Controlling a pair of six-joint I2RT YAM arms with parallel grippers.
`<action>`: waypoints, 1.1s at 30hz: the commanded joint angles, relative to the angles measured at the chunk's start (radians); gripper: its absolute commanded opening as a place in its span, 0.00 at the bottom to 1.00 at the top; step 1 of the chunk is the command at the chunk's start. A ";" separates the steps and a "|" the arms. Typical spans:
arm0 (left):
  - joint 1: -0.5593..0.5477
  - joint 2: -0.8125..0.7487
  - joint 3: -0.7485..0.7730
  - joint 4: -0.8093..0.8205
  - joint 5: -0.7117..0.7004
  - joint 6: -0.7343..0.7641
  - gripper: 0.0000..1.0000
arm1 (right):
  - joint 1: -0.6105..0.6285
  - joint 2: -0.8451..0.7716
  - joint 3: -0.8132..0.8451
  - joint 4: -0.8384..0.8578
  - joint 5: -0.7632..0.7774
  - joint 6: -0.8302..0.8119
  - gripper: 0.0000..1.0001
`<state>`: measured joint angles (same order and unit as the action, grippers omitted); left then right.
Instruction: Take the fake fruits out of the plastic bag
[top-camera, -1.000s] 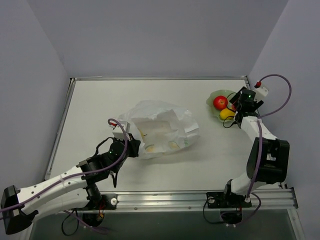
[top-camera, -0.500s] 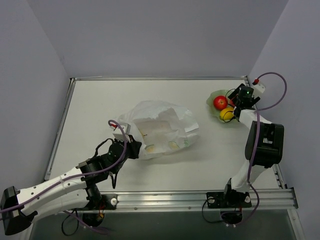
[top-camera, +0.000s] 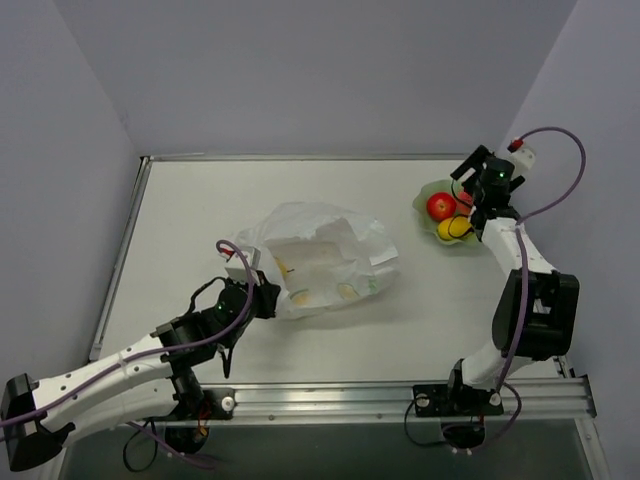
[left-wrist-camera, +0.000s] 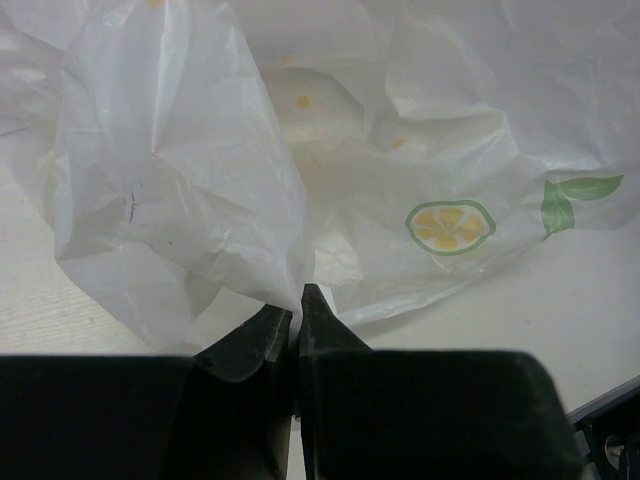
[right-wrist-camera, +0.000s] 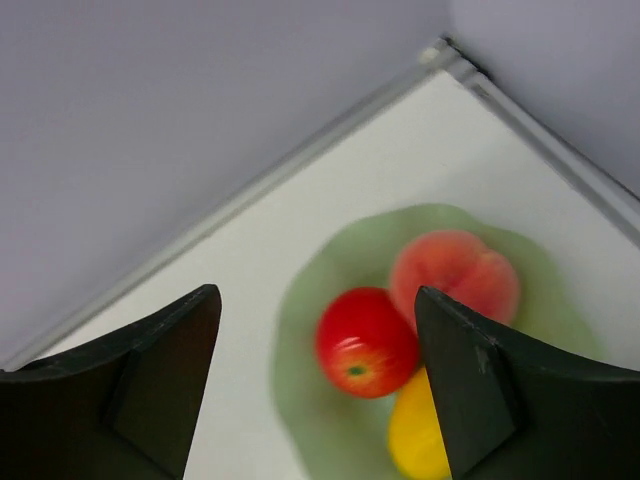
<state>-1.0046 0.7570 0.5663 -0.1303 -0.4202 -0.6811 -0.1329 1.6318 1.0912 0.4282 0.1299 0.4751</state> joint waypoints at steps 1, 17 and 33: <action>0.008 -0.010 0.067 -0.040 -0.048 -0.006 0.02 | 0.125 -0.240 -0.023 0.003 -0.048 -0.003 0.72; 0.004 -0.073 0.142 -0.328 -0.167 -0.141 0.02 | 1.205 -0.227 -0.238 0.062 0.011 -0.176 0.19; -0.003 -0.076 0.250 -0.716 -0.394 -0.336 0.02 | 1.181 0.249 0.058 0.188 0.177 -0.158 0.84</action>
<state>-1.0050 0.6746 0.7490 -0.7227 -0.7166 -0.9623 1.0512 1.8744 1.0885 0.5346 0.2375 0.2886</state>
